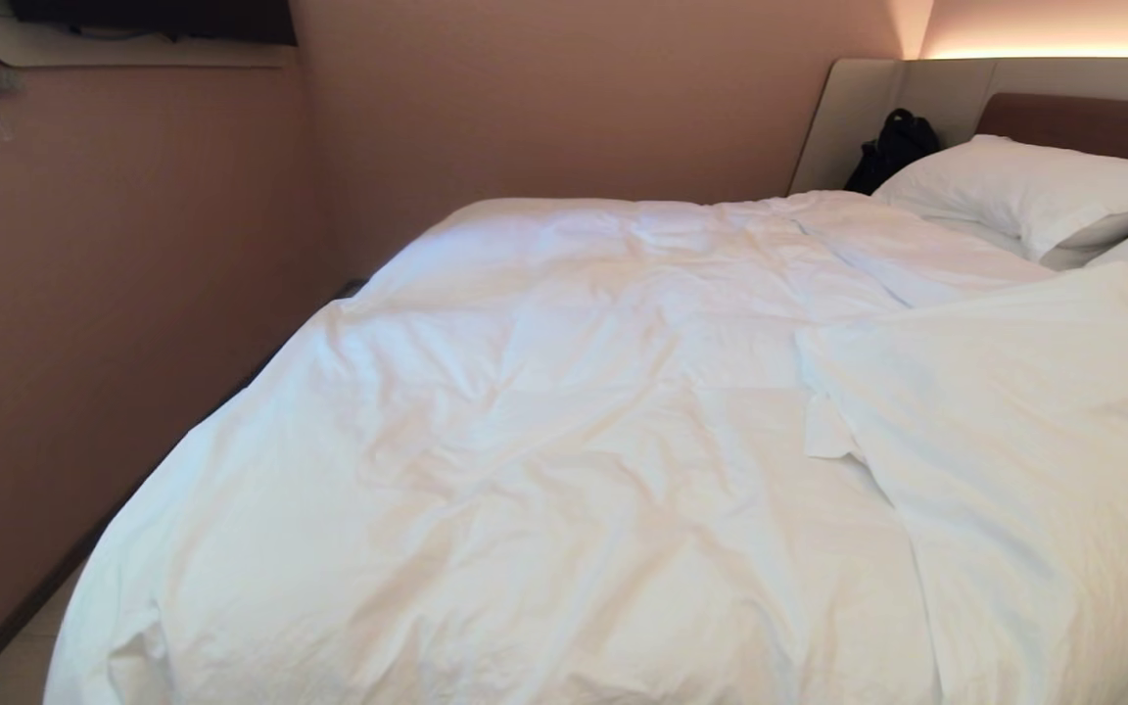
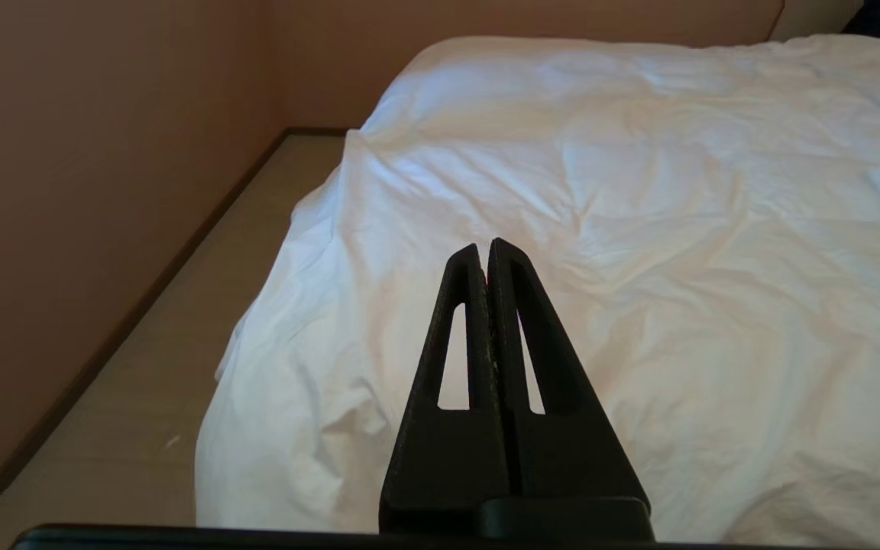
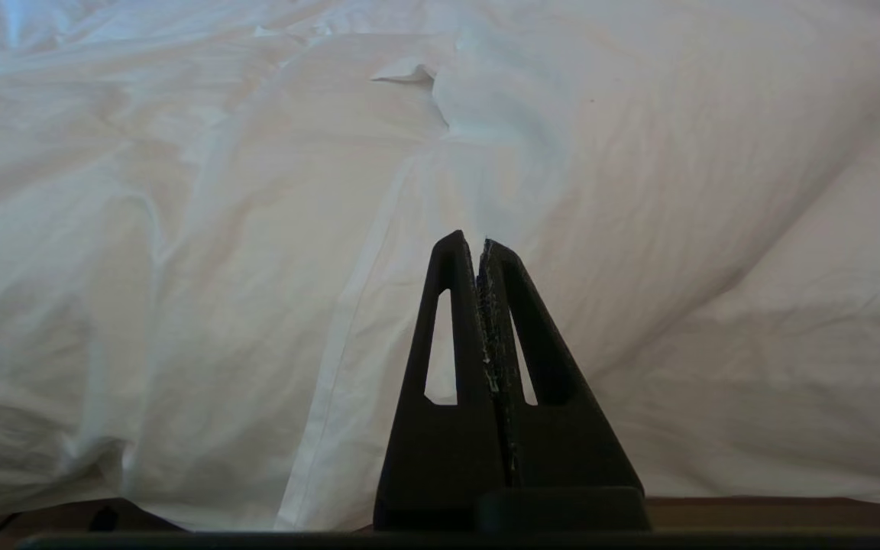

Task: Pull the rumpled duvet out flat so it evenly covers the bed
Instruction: Hold the folded corner of the quilt

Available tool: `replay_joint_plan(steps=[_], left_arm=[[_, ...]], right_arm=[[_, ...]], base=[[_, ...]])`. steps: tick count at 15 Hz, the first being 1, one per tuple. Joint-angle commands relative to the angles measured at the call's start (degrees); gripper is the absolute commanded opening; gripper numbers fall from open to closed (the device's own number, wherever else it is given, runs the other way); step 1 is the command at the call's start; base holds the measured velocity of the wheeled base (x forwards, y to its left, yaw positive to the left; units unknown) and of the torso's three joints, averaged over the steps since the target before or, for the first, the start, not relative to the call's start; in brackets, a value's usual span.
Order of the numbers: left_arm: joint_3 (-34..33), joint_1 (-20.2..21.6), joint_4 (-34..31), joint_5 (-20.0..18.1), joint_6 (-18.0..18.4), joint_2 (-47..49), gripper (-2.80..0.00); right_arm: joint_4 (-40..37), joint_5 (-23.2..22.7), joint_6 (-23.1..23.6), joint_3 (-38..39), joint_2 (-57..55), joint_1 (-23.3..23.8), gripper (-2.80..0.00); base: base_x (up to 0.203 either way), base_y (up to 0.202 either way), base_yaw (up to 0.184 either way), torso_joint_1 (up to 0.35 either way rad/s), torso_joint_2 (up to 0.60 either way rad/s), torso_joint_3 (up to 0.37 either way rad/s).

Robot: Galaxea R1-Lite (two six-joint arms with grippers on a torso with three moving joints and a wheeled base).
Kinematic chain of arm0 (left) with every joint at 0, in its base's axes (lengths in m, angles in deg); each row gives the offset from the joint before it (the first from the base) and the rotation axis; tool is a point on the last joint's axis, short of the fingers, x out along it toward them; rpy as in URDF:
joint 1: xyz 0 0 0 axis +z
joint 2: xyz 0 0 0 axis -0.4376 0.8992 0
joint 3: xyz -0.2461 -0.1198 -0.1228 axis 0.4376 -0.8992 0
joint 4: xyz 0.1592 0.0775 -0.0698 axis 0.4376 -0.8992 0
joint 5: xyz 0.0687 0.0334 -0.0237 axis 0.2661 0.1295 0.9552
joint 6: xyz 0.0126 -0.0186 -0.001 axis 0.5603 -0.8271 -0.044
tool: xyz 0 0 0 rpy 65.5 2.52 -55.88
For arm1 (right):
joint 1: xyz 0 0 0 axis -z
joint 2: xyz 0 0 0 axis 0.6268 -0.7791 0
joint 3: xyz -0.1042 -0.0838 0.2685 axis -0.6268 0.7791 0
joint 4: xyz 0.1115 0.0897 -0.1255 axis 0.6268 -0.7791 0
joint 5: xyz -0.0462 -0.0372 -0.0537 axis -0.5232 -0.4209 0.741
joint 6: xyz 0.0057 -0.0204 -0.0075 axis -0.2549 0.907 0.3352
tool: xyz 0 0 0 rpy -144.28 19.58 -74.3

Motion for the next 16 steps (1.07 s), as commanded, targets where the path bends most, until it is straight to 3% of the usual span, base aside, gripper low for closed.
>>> replay_joint_plan(steps=[1,5,10,12,16], left_arm=[[-2.3,-0.9,1.3,-1.7,-0.2,-0.4,-2.8],[-5.3,-2.3,1.6,-1.6,1.7,-3.2,-2.8],[-13.1,-4.2,2.1,-2.7,5.2,-14.2,-2.8],[-16.0,-4.3,4.5,-4.8,5.9,-16.5,-2.8],[-21.7,-4.3,10.4,-3.9,7.2,-16.5,-2.8]], right_arm=[[0.0,0.0,0.0,0.0,0.0,0.0,-2.8],[0.0,0.0,0.0,0.0,0.0,0.0,-2.8],[0.0,0.0,0.0,0.0,0.0,0.0,-2.8],[0.0,0.0,0.0,0.0,0.0,0.0,-2.8],[0.0,0.0,0.0,0.0,0.0,0.0,-2.8]], base=[[0.0,0.0,0.0,0.0,0.0,0.0],[0.0,0.0,0.0,0.0,0.0,0.0],[0.0,0.0,0.0,0.0,0.0,0.0],[0.0,0.0,0.0,0.0,0.0,0.0],[0.0,0.0,0.0,0.0,0.0,0.0]])
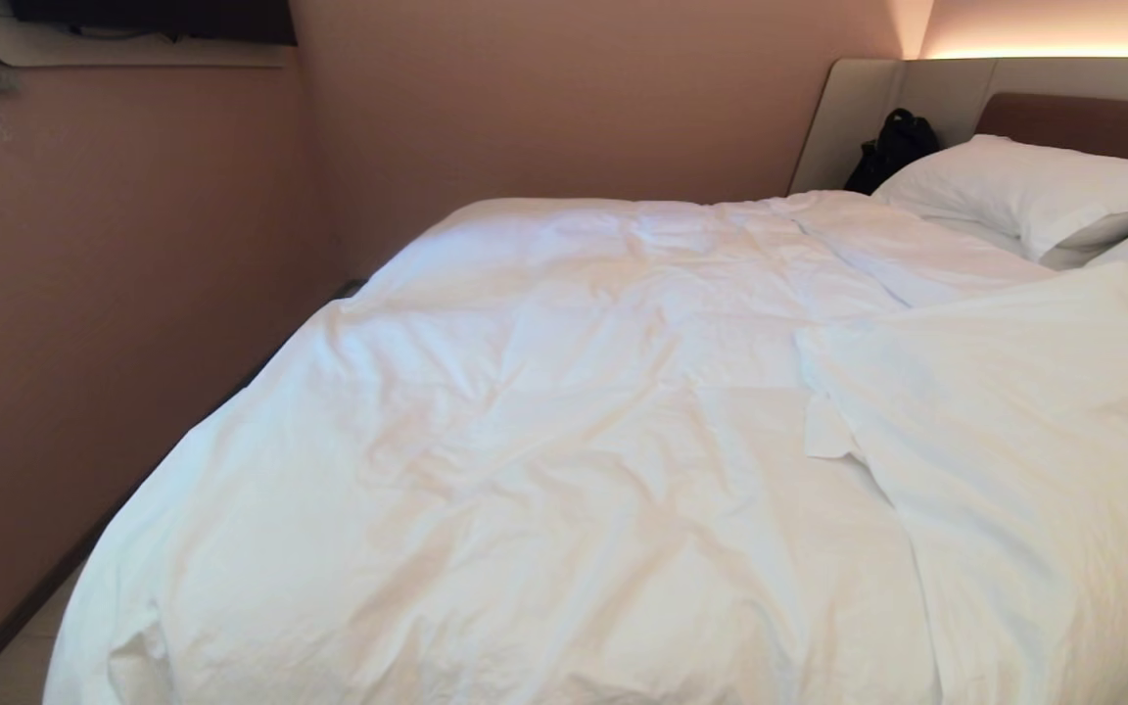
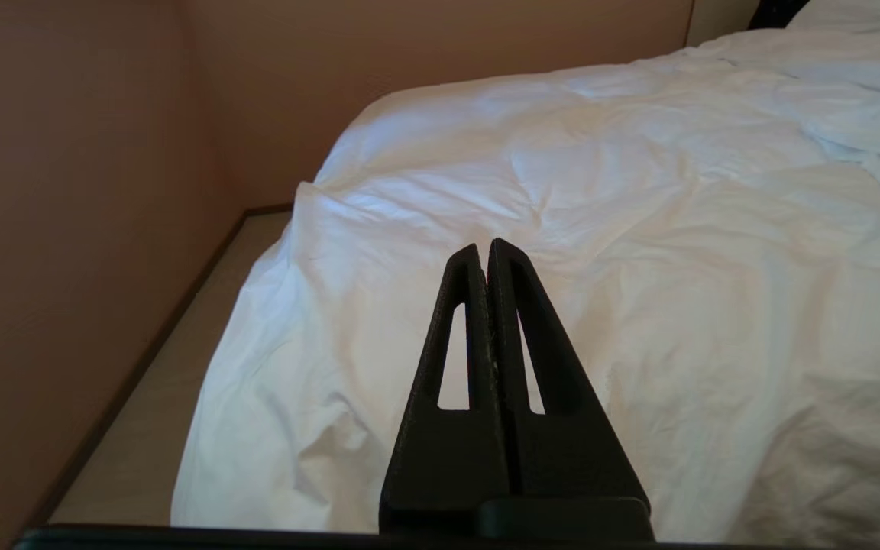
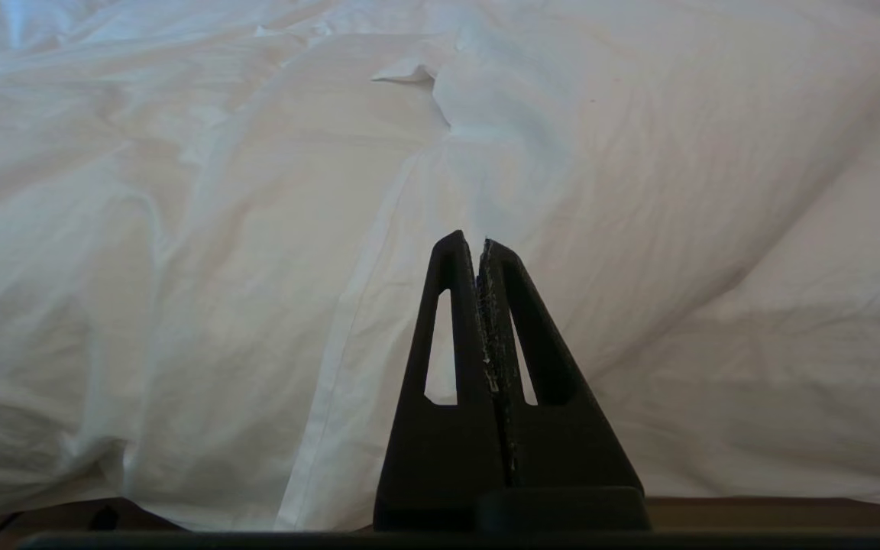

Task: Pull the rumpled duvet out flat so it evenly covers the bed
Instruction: Hold the folded corner of the quilt

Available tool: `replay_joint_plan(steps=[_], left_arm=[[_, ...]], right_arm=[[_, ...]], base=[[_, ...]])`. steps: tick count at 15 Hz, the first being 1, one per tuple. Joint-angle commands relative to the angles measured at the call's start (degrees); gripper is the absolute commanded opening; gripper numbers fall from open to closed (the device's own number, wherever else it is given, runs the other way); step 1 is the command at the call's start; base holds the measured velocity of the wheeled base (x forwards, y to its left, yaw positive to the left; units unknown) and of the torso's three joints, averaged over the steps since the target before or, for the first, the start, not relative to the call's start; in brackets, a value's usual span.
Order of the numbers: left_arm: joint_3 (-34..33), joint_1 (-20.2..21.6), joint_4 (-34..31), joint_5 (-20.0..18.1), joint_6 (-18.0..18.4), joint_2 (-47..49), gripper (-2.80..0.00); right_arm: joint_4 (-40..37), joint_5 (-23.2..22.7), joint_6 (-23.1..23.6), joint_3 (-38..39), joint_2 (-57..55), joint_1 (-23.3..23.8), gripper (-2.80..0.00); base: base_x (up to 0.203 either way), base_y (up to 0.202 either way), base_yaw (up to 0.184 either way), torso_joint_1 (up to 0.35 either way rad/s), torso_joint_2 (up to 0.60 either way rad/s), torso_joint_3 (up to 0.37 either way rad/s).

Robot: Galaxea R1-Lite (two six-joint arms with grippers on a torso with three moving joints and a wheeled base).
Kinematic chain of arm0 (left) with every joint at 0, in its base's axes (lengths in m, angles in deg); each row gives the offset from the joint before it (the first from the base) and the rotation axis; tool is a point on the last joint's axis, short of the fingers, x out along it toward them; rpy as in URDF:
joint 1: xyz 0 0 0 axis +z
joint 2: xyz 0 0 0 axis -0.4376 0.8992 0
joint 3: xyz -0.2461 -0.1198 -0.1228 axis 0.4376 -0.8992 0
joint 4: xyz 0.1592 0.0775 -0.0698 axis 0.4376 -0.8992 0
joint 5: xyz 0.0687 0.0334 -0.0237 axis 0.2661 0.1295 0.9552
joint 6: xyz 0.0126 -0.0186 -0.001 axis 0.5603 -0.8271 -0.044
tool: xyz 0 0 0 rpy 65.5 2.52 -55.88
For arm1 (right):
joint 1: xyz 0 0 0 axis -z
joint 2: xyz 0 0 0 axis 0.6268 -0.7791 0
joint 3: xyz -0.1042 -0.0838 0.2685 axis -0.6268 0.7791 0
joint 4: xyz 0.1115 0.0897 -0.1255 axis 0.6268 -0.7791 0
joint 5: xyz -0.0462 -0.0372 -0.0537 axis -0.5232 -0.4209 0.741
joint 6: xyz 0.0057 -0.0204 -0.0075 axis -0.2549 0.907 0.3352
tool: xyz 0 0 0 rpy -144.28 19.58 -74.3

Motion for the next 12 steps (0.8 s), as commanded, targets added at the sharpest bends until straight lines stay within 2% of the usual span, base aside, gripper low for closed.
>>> replay_joint_plan(steps=[1,4,5,8,12], left_arm=[[-4.1,0.0,2.0,0.1,1.2,-0.6,-2.8],[-9.0,0.0,10.2,-0.3,3.6,-0.6,-2.8],[-9.5,0.0,11.0,-0.4,3.8,-0.5,-2.8],[-11.9,0.0,11.0,0.5,4.0,-0.6,-2.8],[-16.5,0.0,11.5,2.2,7.7,-0.6,-2.8]], right_arm=[[0.0,0.0,0.0,0.0,0.0,0.0,-2.8],[0.0,0.0,0.0,0.0,0.0,0.0,-2.8],[0.0,0.0,0.0,0.0,0.0,0.0,-2.8],[0.0,0.0,0.0,0.0,0.0,0.0,-2.8],[0.0,0.0,0.0,0.1,0.0,0.0,-2.8]], base=[[0.0,0.0,0.0,0.0,0.0,0.0],[0.0,0.0,0.0,0.0,0.0,0.0],[0.0,0.0,0.0,0.0,0.0,0.0],[0.0,0.0,0.0,0.0,0.0,0.0],[0.0,0.0,0.0,0.0,0.0,0.0]])
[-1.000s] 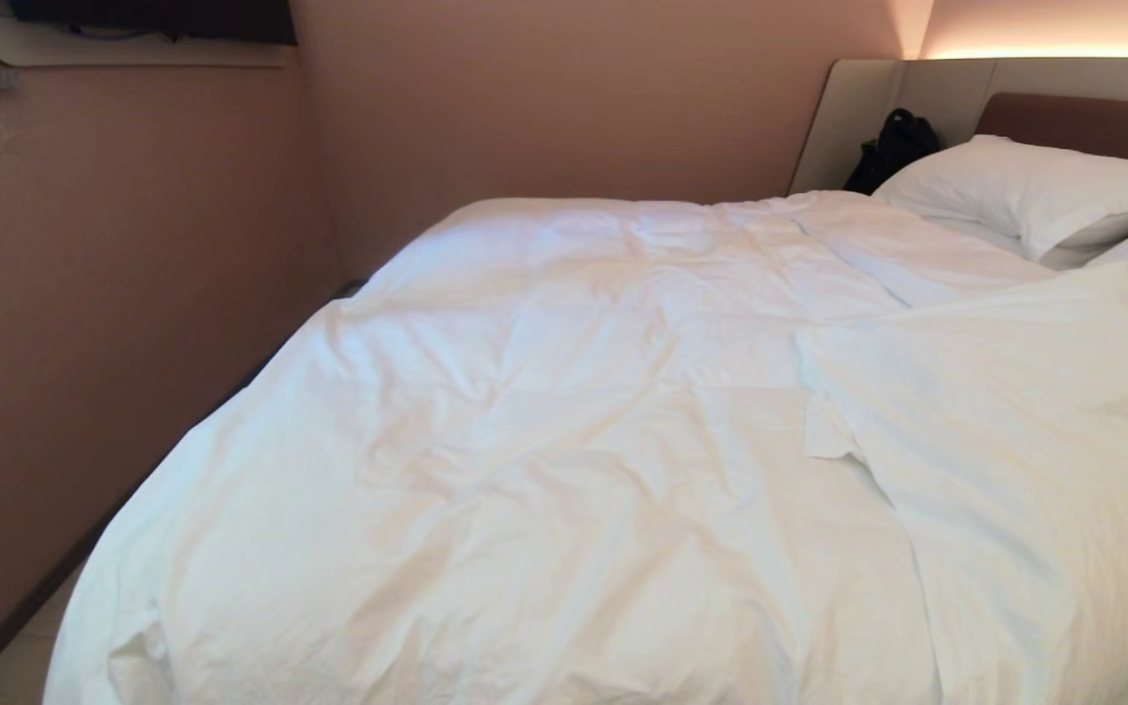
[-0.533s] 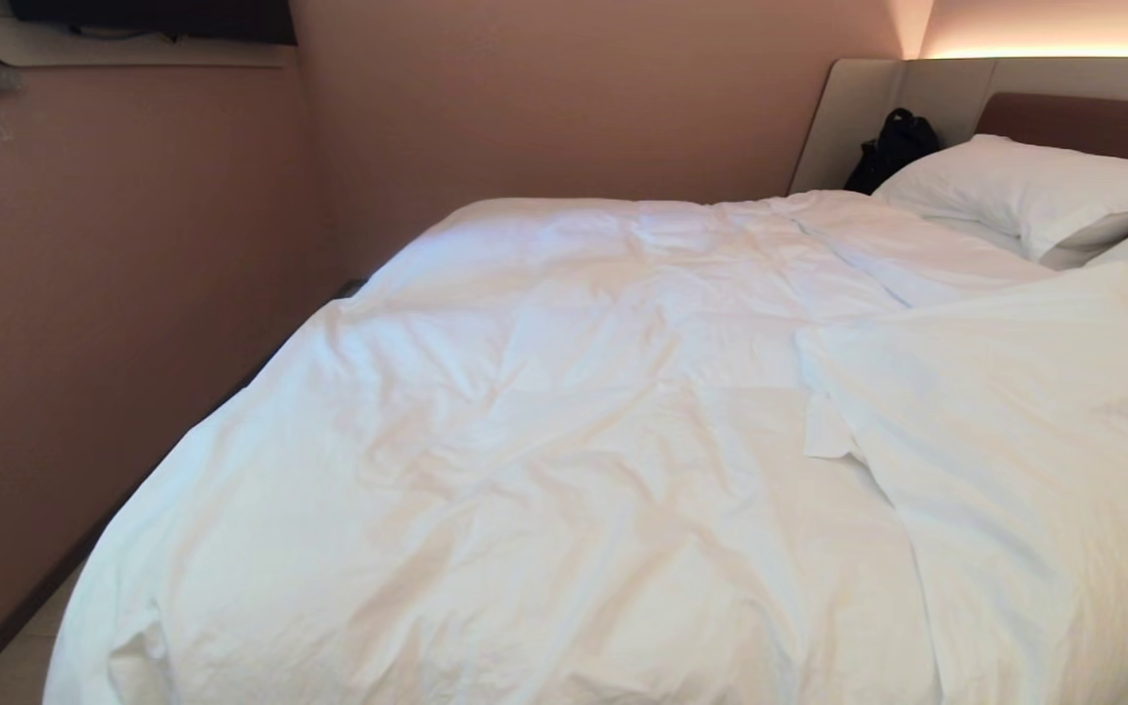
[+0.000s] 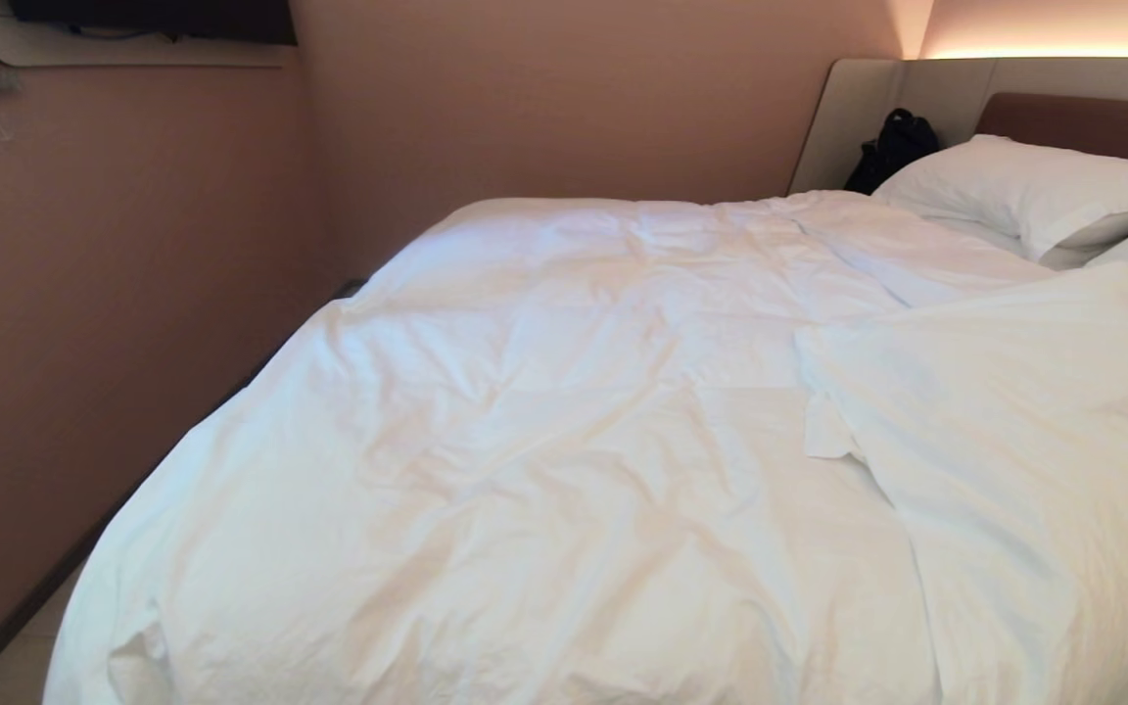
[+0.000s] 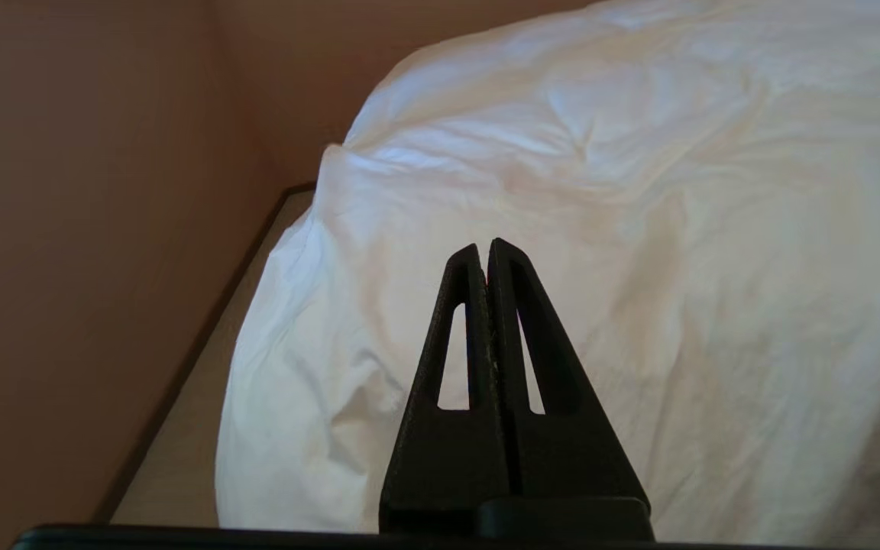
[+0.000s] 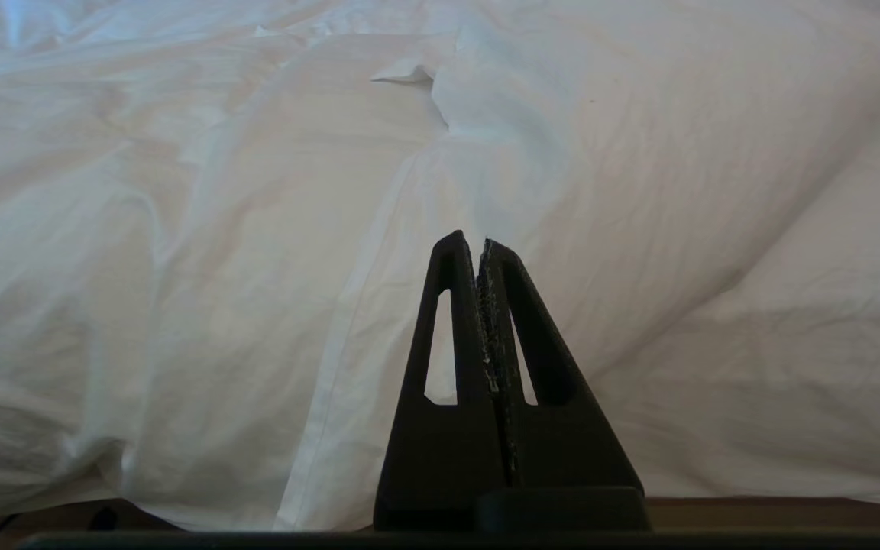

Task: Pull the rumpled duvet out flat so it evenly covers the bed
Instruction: Hold the folded corner of the quilt

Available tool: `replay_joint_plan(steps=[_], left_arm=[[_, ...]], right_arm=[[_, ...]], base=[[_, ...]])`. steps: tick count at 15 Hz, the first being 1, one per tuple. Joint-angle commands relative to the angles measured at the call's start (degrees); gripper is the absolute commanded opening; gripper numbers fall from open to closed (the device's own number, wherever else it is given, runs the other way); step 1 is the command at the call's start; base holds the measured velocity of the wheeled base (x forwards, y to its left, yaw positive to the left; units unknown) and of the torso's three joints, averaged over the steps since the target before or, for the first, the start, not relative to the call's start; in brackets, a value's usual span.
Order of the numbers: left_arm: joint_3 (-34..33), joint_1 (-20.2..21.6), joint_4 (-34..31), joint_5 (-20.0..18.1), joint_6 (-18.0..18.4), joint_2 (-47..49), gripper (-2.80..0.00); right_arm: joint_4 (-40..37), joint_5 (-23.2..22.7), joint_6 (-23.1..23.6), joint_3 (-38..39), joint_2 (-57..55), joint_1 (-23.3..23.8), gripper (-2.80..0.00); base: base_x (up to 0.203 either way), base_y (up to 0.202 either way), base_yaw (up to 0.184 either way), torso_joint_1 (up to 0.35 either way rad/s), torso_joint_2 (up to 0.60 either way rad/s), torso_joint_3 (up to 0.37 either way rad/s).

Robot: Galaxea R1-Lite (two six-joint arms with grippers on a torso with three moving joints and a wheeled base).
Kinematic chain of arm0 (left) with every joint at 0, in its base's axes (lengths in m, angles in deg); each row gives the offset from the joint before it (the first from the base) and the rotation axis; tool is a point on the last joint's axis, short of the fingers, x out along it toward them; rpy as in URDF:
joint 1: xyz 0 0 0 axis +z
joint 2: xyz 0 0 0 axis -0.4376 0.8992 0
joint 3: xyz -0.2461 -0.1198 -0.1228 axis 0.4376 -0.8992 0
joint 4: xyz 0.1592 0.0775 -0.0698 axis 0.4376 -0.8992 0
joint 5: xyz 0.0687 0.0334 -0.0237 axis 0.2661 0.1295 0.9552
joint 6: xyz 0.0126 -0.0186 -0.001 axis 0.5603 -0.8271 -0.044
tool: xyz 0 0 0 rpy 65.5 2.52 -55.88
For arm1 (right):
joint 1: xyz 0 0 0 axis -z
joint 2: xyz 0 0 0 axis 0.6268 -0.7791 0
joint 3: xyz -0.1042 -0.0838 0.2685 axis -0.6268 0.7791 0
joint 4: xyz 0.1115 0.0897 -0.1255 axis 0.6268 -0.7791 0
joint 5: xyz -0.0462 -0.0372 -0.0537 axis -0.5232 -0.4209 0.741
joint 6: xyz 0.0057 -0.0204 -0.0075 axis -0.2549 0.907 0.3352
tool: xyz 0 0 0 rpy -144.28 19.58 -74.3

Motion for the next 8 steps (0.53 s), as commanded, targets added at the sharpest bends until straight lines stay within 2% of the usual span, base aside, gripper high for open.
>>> replay_joint_plan(steps=[1,3,5,8], left_arm=[[-2.9,0.0,0.5,1.5,0.4,0.0,-2.8],[-5.2,0.0,0.9,2.8,0.1,0.0,-2.8],[-5.8,0.0,-0.6,5.1,-2.4,0.0,-2.8],[-5.8,0.0,-2.6,5.5,-4.4,0.0,-2.8]], right_arm=[[0.0,0.0,0.0,0.1,0.0,0.0,-2.8],[0.0,0.0,0.0,0.0,0.0,0.0,-2.8],[0.0,0.0,0.0,0.0,0.0,0.0,-2.8],[0.0,0.0,0.0,0.0,0.0,0.0,-2.8]], base=[[0.0,0.0,0.0,0.0,0.0,0.0],[0.0,0.0,0.0,0.0,0.0,0.0],[0.0,0.0,0.0,0.0,0.0,0.0],[0.0,0.0,0.0,0.0,0.0,0.0]])
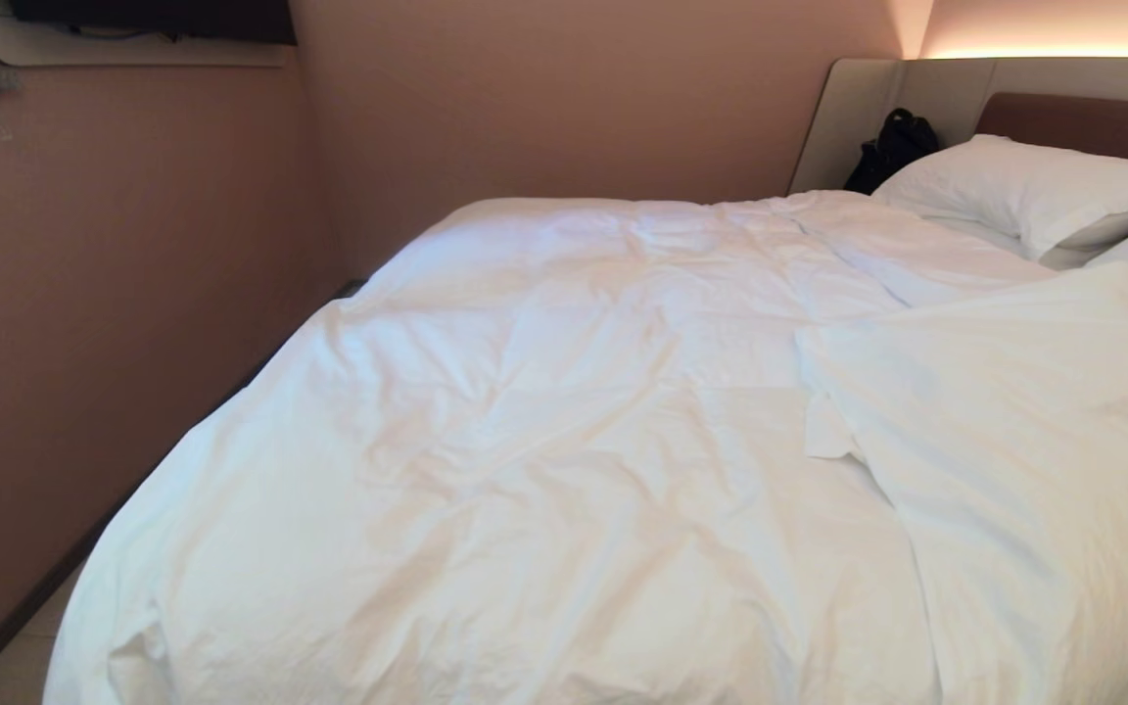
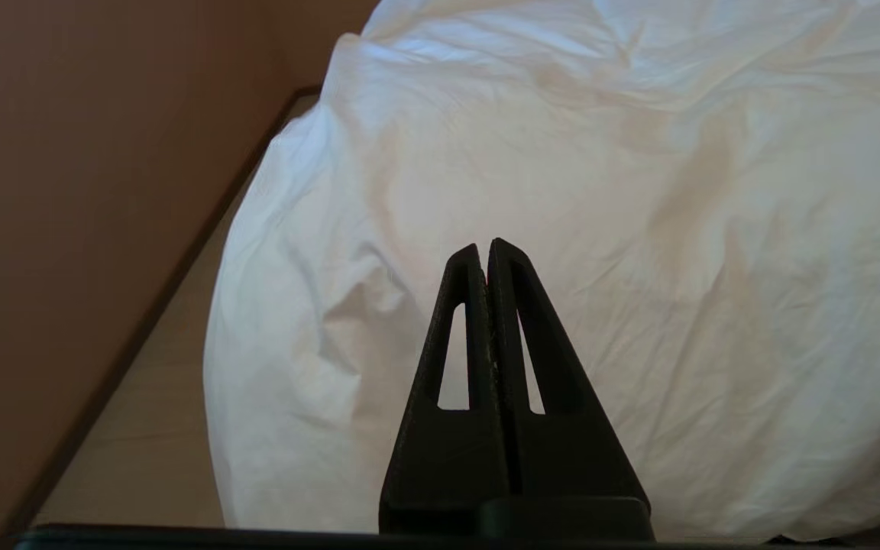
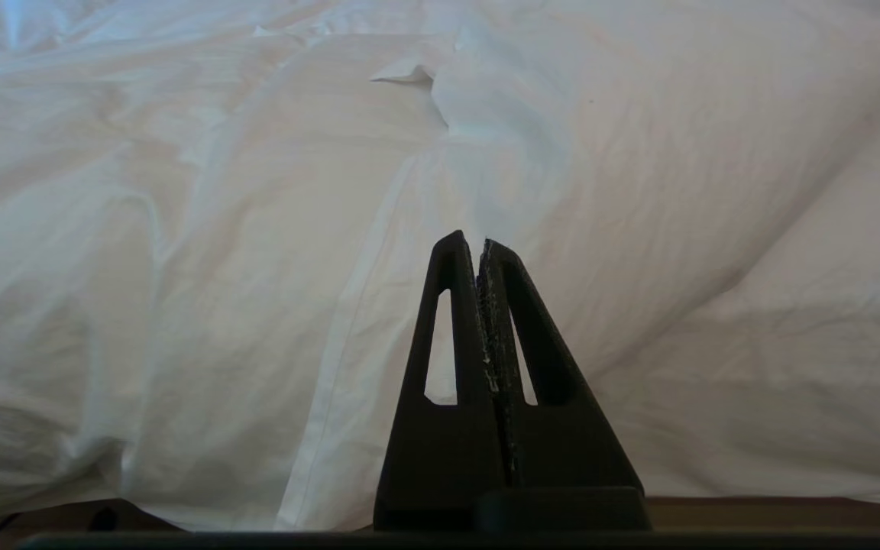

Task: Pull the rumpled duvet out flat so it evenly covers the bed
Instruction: Hold the folded corner of the quilt

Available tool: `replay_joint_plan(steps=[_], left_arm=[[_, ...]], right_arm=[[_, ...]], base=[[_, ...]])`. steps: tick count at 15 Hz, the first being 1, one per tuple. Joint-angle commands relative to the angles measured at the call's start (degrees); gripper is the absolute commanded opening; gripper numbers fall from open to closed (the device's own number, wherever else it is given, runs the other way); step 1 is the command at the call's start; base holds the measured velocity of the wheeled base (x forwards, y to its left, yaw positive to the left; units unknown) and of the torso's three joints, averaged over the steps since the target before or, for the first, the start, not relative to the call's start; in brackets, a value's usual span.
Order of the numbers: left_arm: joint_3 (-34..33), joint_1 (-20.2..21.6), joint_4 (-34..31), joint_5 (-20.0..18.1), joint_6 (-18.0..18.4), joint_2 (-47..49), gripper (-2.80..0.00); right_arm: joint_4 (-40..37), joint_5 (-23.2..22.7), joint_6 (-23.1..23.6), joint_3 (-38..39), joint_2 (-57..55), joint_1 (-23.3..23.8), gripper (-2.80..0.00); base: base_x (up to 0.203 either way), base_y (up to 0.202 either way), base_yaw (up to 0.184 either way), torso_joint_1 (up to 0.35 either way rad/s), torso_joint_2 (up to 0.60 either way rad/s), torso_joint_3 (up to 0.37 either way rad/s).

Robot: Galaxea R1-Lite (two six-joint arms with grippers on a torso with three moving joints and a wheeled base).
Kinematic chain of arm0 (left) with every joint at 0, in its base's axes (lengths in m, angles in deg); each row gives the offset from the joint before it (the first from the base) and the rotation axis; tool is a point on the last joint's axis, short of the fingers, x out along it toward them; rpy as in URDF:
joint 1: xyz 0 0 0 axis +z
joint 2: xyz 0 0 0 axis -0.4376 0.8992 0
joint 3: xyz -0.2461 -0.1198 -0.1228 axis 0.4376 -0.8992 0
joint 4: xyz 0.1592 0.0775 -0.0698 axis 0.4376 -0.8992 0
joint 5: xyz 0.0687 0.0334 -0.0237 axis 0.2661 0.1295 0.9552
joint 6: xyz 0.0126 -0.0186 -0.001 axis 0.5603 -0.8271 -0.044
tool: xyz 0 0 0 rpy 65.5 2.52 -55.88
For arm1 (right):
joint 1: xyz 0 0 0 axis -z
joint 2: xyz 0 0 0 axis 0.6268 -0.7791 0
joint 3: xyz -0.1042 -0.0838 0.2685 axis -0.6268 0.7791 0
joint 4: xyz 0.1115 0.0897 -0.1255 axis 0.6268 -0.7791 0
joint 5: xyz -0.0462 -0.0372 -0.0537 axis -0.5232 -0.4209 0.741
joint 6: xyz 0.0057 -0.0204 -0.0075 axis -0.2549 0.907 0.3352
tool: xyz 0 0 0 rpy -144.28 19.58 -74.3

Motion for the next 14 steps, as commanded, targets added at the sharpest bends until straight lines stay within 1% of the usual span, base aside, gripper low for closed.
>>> replay_joint_plan(steps=[1,3,6,11,12,14], left_arm=[[-0.1,0.0,-2.0,0.0,-0.6,0.0,-2.8],[0.0,0.0,-2.5,0.1,-2.6,0.0,-2.8],[-0.1,0.0,-2.3,0.2,-3.5,0.0,-2.8],[0.0,0.0,-2.4,0.2,-2.6,0.0,-2.8],[0.0,0.0,-2.4,0.2,-2.6,0.0,-2.8],[-0.1,0.0,-2.4,0.2,-2.7,0.0,-2.8]], right_arm=[[0.0,0.0,0.0,0.0,0.0,0.0,-2.8],[0.0,0.0,0.0,0.0,0.0,0.0,-2.8],[0.0,0.0,0.0,0.0,0.0,0.0,-2.8],[0.0,0.0,0.0,0.0,0.0,0.0,-2.8],[0.0,0.0,0.0,0.0,0.0,0.0,-2.8],[0.0,0.0,0.0,0.0,0.0,0.0,-2.8]], base=[[0.0,0.0,0.0,0.0,0.0,0.0],[0.0,0.0,0.0,0.0,0.0,0.0],[0.0,0.0,0.0,0.0,0.0,0.0],[0.0,0.0,0.0,0.0,0.0,0.0],[-0.071,0.0,0.004,0.01,0.0,0.002],[-0.177,0.0,0.0,0.006,0.0,0.004]])
